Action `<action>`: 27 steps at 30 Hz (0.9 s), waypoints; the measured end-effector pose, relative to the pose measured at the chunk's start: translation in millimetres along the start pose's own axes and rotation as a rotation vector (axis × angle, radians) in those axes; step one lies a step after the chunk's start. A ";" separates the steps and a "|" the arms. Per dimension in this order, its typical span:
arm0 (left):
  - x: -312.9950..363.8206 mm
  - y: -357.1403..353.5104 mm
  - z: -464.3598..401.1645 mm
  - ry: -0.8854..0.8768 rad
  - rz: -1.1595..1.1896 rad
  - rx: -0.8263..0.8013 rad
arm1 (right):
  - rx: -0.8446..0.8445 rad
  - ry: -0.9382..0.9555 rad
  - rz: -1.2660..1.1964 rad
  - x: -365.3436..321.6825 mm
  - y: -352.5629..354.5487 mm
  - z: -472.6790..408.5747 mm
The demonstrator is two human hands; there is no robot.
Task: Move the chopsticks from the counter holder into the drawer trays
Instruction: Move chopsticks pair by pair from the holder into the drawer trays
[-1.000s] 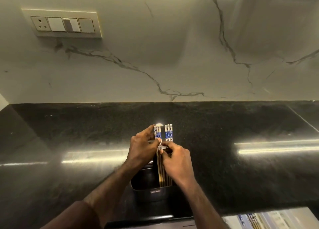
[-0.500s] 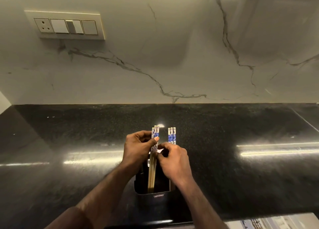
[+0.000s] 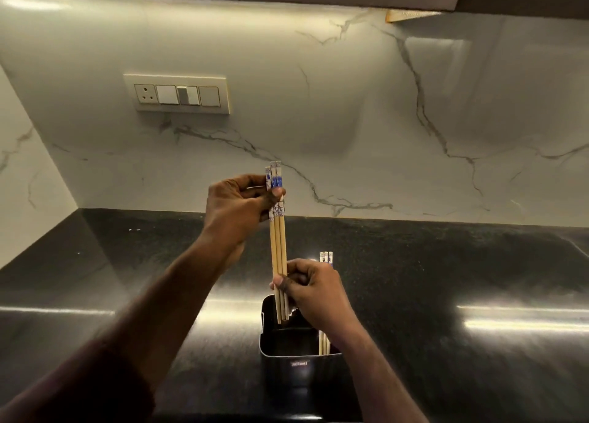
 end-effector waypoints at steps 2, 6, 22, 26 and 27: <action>13.1 0.8 11.2 -0.005 0.030 -0.003 | -0.007 0.017 -0.011 -14.7 2.4 8.6; 25.0 -2.6 43.4 0.055 0.029 -0.151 | 0.031 0.046 -0.029 -46.9 7.4 37.4; 0.7 -50.8 234.2 0.136 0.020 -0.413 | 0.128 -0.190 -0.266 -67.1 20.2 256.3; -6.6 -93.4 276.4 0.150 0.020 -0.446 | 0.154 -0.209 -0.224 -67.9 64.6 309.4; -7.8 -107.7 287.4 0.151 0.019 -0.458 | 0.163 -0.211 -0.216 -68.4 78.2 323.2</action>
Point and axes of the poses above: each hand's wrist, its own z-axis away from the middle knuckle, its own y-axis out of the back of the hand, x = y × z, the point moved 6 cm from there along -z, towards the middle knuckle, and after that the axes turned 10 degrees about y, right-handed, at the moved point
